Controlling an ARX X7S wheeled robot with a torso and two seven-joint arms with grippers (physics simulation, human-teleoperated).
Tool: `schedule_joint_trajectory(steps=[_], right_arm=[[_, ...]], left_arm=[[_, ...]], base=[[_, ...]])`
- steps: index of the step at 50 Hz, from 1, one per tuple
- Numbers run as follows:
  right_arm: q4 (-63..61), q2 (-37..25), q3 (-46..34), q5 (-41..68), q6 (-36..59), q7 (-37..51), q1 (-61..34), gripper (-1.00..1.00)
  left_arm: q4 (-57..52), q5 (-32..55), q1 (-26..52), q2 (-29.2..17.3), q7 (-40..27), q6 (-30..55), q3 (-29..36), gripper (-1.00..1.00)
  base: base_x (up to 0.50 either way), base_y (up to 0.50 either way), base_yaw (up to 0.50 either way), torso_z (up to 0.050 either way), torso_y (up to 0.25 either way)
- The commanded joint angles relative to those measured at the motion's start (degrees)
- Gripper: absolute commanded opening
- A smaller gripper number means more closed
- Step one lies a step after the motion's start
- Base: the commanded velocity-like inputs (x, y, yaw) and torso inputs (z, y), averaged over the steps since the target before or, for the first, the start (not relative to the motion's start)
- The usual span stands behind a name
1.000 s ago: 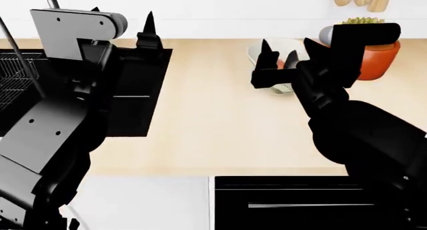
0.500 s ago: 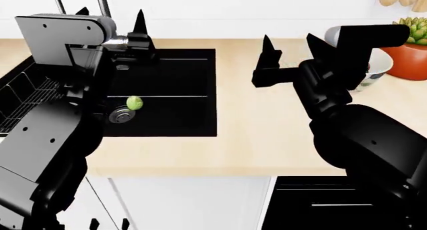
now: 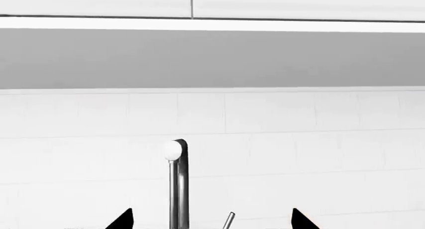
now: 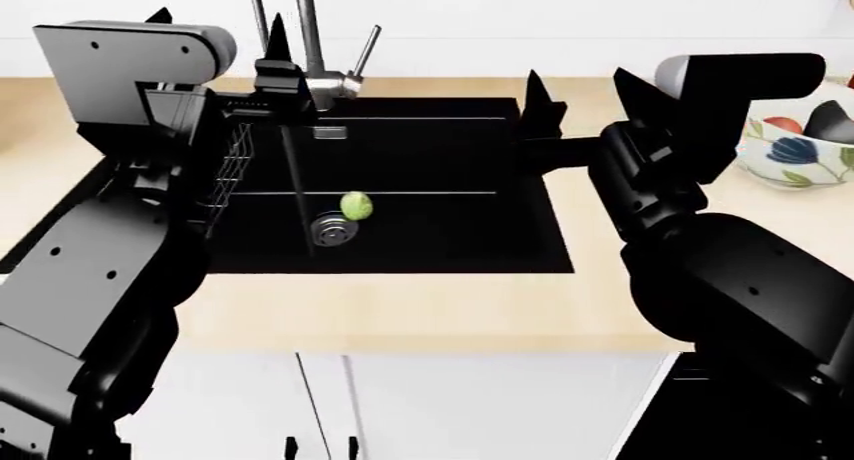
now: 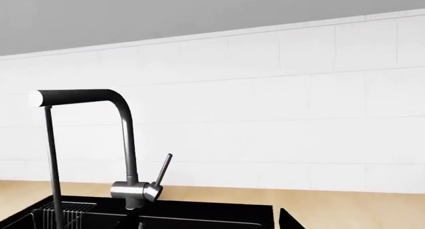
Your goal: Pick the peachs and avocados from the sink and place them in one bowl. Place the brussel sprout in the other bowl. Then turn off the sink faucet.
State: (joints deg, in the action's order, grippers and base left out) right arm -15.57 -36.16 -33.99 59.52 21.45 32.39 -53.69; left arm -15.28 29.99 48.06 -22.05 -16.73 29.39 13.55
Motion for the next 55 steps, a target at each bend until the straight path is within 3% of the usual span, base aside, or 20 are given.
schedule_joint_trajectory(steps=[1,16,40,45,55], right_arm=[[-0.29,-0.17,0.22,0.26,-0.31,-0.2,0.33,1.0],[-0.33,-0.17,0.68,0.76,-0.78,-0.55,0.46,1.0],[-0.03,-0.56,1.68,2.62,-0.71,-1.16,0.09,1.0],[6.1,0.71,0.62,3.5,3.29,-3.19,-5.66,1.0],[35.28,10.28,-5.79,-0.04,11.28,-14.78,-22.8,1.0]], left_arm=[[0.43,-0.3,0.17,0.09,-0.24,-0.19,0.35,1.0],[0.93,-0.1,0.1,0.21,-0.36,-0.57,0.31,1.0],[0.74,0.01,1.0,-0.2,-0.35,0.99,1.73,1.0],[2.96,-0.73,3.29,-0.48,-0.2,3.26,3.14,1.0],[17.47,-1.99,9.43,0.77,0.68,5.68,3.7,1.0]], base=[[0.0,0.5,0.0,0.0,0.0],[0.04,0.5,0.0,0.0,0.0],[0.0,0.0,0.0,0.0,0.0],[0.0,0.0,0.0,0.038,0.0],[0.0,0.0,0.0,0.025,0.0]])
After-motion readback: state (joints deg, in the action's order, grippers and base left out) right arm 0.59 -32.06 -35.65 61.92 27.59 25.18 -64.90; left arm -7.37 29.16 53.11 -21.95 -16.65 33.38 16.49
